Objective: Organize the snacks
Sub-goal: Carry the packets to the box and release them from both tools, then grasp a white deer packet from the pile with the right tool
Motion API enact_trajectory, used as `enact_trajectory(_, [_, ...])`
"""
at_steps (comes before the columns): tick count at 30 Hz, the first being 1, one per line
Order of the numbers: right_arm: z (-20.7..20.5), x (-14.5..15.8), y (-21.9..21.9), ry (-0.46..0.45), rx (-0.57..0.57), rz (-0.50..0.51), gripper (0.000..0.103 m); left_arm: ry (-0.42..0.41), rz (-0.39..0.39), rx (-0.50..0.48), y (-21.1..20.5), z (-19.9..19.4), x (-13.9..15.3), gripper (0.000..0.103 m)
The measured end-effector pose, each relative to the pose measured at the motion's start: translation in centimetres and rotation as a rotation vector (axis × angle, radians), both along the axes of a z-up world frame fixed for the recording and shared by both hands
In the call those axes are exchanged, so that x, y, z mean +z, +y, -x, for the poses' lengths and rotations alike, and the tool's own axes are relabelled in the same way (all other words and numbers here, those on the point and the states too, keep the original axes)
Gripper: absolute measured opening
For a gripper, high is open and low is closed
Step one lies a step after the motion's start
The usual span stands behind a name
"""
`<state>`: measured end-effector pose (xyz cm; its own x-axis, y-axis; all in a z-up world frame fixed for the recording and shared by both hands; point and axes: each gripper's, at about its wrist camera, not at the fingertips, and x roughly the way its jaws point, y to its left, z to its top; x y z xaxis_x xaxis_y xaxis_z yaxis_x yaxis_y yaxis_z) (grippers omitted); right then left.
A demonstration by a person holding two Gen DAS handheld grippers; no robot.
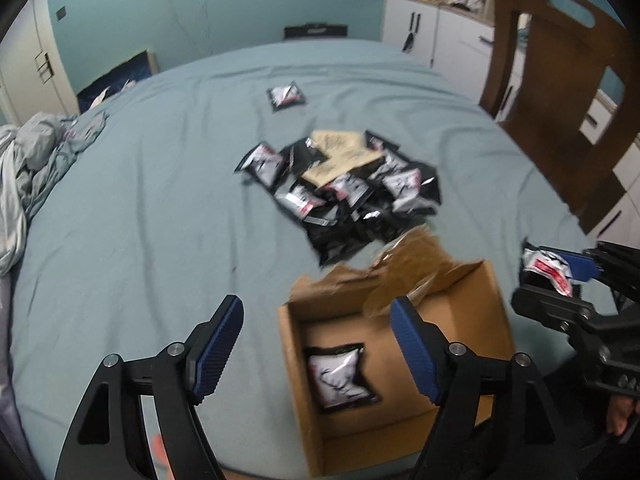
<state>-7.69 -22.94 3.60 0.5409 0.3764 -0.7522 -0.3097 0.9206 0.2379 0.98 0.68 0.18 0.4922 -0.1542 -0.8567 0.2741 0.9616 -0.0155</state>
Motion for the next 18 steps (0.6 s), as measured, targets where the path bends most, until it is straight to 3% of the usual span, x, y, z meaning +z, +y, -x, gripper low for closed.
enact_trajectory(4, [0.4, -0.5, 1.3, 0.017, 0.028, 0.02, 0.048, 0.055, -0.031, 0.009, 0.0, 0.2, -1.1, 0.077])
enact_trajectory(9, [0.5, -0.7, 2.5, 0.007, 0.056, 0.069, 0.048, 0.046, -0.074, -0.023, -0.9, 0.6, -1.3, 0.077])
enact_trajectory(14, [0.3, -0.5, 2.1, -0.003, 0.024, 0.05, 0.049, 0.054, -0.071, -0.008, -0.6, 0.3, -1.1, 0.078])
enact_trajectory(18, [0.5, -0.8, 2.1, 0.0, -0.001, 0.043, 0.074, 0.071, -0.056, 0.02, 0.0, -0.1, -1.2, 0.079])
